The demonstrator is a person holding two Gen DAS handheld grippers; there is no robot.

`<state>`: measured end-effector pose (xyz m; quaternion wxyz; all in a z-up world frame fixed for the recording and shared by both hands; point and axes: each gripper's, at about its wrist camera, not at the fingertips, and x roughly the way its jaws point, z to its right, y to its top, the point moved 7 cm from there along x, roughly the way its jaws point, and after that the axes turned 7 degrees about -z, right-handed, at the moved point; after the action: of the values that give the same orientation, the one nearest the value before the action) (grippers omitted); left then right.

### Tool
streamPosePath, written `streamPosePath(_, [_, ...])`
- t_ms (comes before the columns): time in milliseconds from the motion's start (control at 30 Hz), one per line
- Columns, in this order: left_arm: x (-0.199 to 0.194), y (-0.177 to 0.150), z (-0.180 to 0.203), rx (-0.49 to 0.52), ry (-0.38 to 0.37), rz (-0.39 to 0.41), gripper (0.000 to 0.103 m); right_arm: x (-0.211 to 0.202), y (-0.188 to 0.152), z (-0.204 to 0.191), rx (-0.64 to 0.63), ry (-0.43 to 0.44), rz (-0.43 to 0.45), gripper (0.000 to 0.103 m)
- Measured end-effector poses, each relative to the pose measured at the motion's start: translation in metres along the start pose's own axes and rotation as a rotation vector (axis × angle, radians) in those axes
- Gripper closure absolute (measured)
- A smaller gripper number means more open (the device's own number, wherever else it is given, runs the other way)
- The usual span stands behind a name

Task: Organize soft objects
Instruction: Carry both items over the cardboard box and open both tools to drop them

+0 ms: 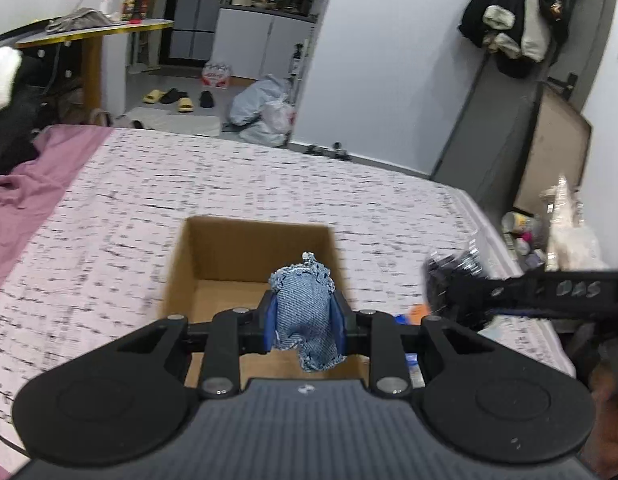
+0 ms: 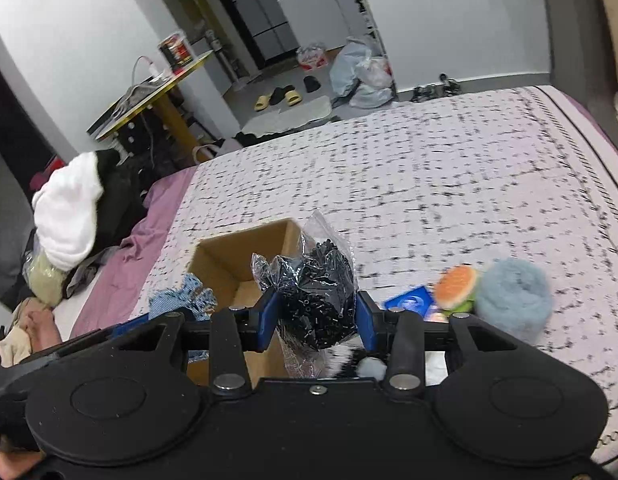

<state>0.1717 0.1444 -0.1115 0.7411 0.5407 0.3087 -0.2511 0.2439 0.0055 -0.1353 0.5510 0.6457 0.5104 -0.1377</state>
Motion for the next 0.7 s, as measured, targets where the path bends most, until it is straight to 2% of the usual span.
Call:
streamPosePath(167, [0.009,-0.004,-0.037,-0.057,0.036,-0.026,0.076,0.014,-0.002,-0.028,-0.035,0.011,-0.016,0.063])
streamPosePath(267, [0.011,-0.006,-0.048,-0.075,0.033,-0.037,0.076,0.022,-0.004,-0.041,-0.052,0.018,-0.026,0.063])
streamPosePath(500, [0.018,-0.013,-0.047,-0.037,0.043,-0.078,0.075,0.042,-0.011,-0.056,-0.049,0.024,-0.054,0.063])
streamPosePath(633, [0.021,-0.015,-0.05,-0.051,0.065,-0.107,0.074,0.049,-0.012,-0.061,-0.051,0.017,-0.068,0.063])
streamPosePath(700, [0.017,-0.013,-0.054,-0.085,0.038,-0.109,0.067,0.053,-0.012,-0.063,-0.052,0.011,-0.071,0.063])
